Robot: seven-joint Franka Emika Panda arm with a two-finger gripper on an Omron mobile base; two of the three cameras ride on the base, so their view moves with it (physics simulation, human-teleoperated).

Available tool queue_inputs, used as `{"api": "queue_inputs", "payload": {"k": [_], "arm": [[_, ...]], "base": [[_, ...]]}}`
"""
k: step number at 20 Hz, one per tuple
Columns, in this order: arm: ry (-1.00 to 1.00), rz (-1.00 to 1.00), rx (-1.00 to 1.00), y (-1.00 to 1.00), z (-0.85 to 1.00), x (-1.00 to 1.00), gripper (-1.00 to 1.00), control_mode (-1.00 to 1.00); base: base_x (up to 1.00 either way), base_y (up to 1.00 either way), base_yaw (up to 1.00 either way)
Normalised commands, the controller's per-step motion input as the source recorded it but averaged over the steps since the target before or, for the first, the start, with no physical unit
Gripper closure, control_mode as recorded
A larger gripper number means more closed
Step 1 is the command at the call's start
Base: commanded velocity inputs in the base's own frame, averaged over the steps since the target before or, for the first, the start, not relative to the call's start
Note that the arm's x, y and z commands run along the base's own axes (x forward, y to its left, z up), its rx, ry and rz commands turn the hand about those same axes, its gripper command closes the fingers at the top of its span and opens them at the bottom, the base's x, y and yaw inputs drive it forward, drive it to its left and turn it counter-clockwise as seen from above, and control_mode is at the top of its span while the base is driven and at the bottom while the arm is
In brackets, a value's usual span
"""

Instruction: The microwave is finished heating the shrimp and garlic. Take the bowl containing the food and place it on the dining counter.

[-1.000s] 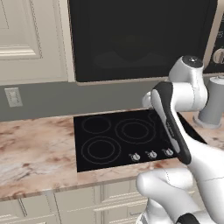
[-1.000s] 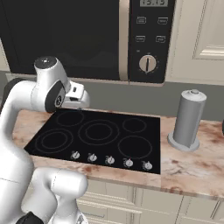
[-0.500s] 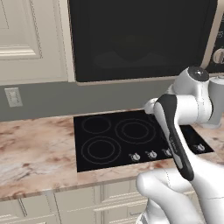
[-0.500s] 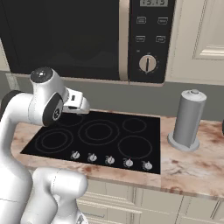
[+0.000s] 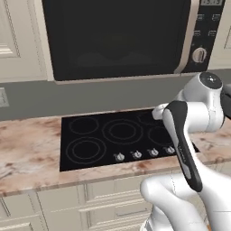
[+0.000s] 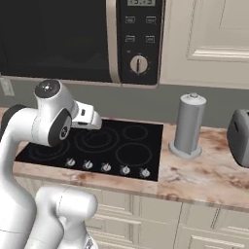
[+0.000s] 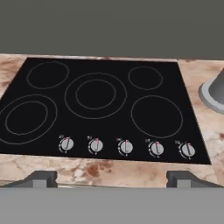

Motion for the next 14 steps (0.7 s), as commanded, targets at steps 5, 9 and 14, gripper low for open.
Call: {"api": "queue_inputs", "payload": {"k": [5, 9, 14], "arm": [[0.0, 0.0, 0.0, 0.0, 0.0, 0.0, -1.0, 1.0], [0.0, 0.0, 0.0, 0.0, 0.0, 0.0, -1.0, 1.0], [0.0, 0.0, 0.0, 0.0, 0.0, 0.0, -1.0, 1.0]], "base": [[-0.41, -0.48, 0.0], [-0.29, -0.32, 0.0], [-0.04, -0.01, 0.0]]}}
